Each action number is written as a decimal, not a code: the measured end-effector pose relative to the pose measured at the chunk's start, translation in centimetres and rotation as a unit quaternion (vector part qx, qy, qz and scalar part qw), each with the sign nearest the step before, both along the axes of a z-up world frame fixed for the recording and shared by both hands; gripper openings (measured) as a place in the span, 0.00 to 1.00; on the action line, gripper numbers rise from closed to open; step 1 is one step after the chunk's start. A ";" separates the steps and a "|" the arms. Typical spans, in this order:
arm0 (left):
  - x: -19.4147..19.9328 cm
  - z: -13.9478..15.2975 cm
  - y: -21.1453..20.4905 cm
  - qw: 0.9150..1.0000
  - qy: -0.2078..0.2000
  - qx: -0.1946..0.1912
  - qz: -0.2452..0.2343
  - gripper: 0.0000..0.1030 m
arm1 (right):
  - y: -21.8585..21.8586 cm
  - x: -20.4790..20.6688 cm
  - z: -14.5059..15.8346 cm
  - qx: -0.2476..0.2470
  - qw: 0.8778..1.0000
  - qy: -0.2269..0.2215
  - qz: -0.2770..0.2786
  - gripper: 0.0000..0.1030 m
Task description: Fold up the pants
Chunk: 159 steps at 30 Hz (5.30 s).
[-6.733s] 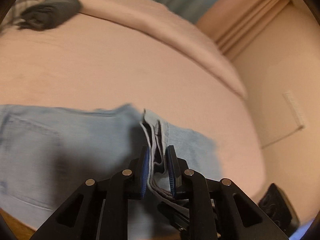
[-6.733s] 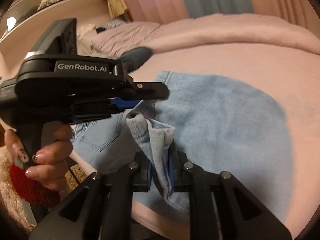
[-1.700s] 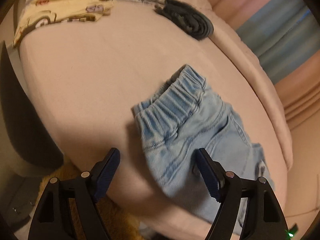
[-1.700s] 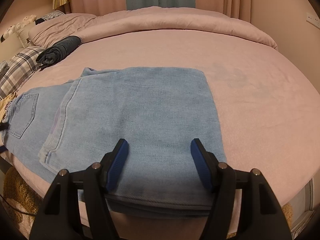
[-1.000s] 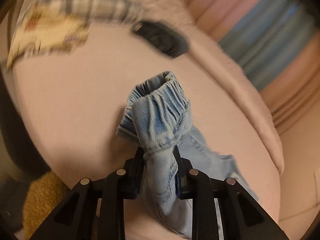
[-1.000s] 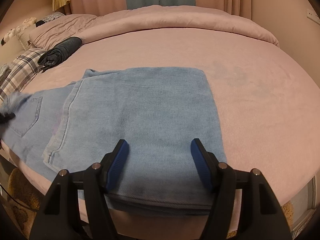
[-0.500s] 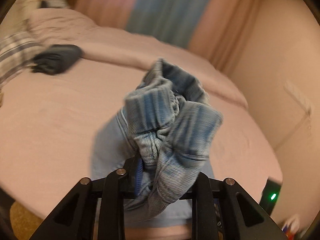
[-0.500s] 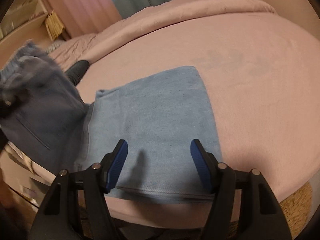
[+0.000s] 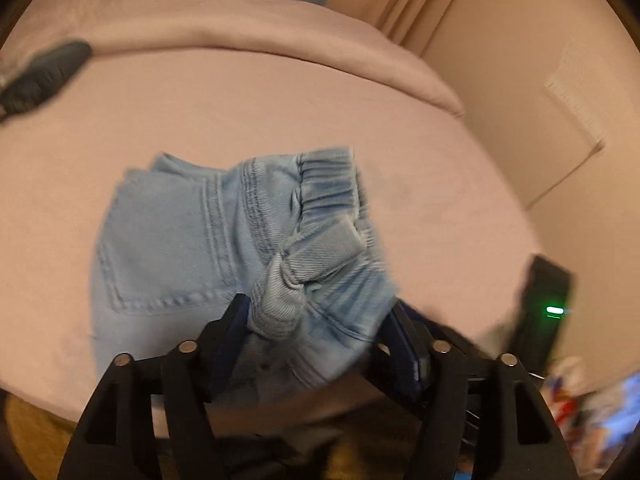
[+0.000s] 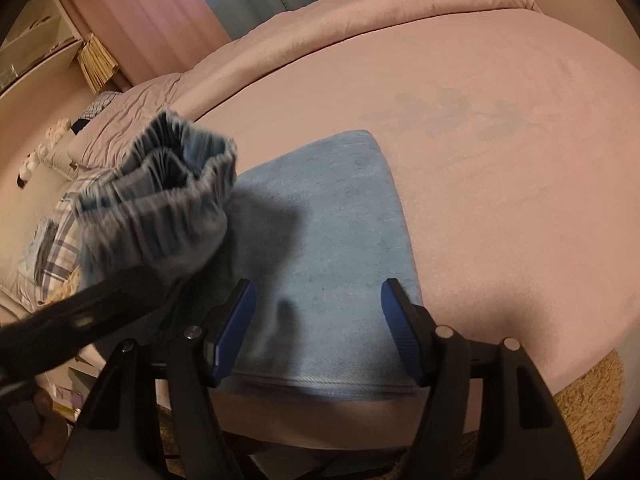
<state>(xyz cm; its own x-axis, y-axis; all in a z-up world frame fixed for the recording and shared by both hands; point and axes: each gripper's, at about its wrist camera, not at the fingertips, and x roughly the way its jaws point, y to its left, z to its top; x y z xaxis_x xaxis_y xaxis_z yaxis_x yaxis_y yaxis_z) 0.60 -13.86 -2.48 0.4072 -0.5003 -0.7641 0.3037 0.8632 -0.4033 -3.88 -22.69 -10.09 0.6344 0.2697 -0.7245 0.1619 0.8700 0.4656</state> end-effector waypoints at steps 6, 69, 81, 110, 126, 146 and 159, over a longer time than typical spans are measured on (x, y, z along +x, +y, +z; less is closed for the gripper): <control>-2.6 2.5 2.5 0.996 -0.005 -0.087 -0.024 0.65 | -0.1 -0.5 0.6 -0.003 1.000 0.001 -0.005 0.62; 10.7 -7.8 6.2 0.991 0.042 0.034 0.125 0.64 | 0.7 1.8 2.4 -0.109 0.993 0.017 -0.031 0.53; 4.2 -7.6 7.0 0.992 -0.002 0.072 0.108 0.64 | 0.1 1.7 1.6 -0.108 0.993 0.019 -0.040 0.62; -2.8 -8.0 9.3 0.989 -0.013 0.029 0.147 0.64 | 6.1 4.9 5.4 -0.127 0.988 -0.039 0.084 0.43; 2.9 -2.0 10.6 0.990 -0.080 0.009 0.120 0.57 | 5.4 4.8 1.1 -0.153 0.985 -0.025 0.072 0.30; 6.2 -7.7 10.6 0.991 0.009 0.031 0.130 0.33 | 4.6 4.7 0.9 -0.094 0.992 -0.025 0.074 0.28; 8.0 -6.9 9.1 0.993 0.016 0.035 0.107 0.33 | 3.9 4.1 0.9 -0.081 0.994 -0.027 0.071 0.28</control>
